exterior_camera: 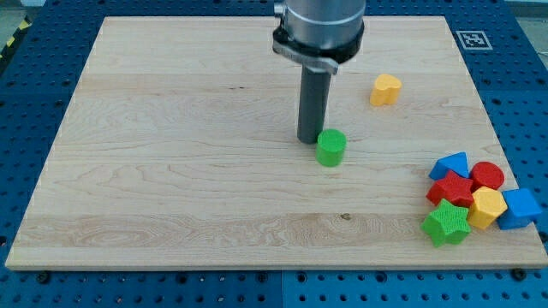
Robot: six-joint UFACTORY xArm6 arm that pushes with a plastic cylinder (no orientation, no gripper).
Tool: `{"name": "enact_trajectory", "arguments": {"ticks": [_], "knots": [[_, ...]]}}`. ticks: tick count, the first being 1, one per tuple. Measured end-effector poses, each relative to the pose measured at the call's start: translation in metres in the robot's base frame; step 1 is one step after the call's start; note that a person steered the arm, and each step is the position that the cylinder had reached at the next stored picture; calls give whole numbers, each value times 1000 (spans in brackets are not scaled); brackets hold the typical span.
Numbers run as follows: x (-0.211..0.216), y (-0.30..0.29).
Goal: Move the green circle closer to the blue triangle and red star
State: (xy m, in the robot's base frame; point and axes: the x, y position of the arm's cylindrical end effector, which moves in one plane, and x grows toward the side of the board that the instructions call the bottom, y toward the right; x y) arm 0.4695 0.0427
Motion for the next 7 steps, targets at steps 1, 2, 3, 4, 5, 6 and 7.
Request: {"name": "enact_trajectory", "arguments": {"ticks": [1, 2, 3, 4, 5, 6, 7], "knots": [[34, 0], [39, 6], [34, 3], [12, 2], [22, 4], [59, 22], [63, 29]]}}
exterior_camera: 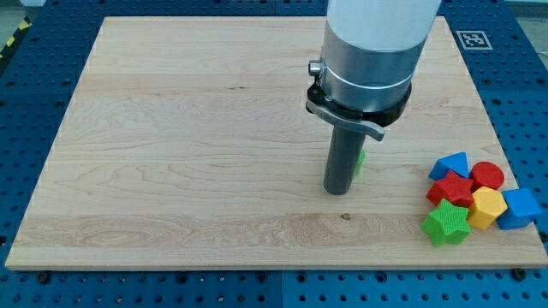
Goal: Move the green circle closer to the blue triangle and red star
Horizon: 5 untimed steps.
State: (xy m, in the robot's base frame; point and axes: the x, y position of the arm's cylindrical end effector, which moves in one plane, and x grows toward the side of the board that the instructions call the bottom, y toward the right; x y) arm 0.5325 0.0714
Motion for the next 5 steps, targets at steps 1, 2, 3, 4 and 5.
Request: {"name": "enact_trajectory", "arguments": {"ticks": [1, 2, 3, 4, 5], "knots": [[-12, -14], [-36, -21], [-39, -11], [-32, 9], [-26, 36]]}}
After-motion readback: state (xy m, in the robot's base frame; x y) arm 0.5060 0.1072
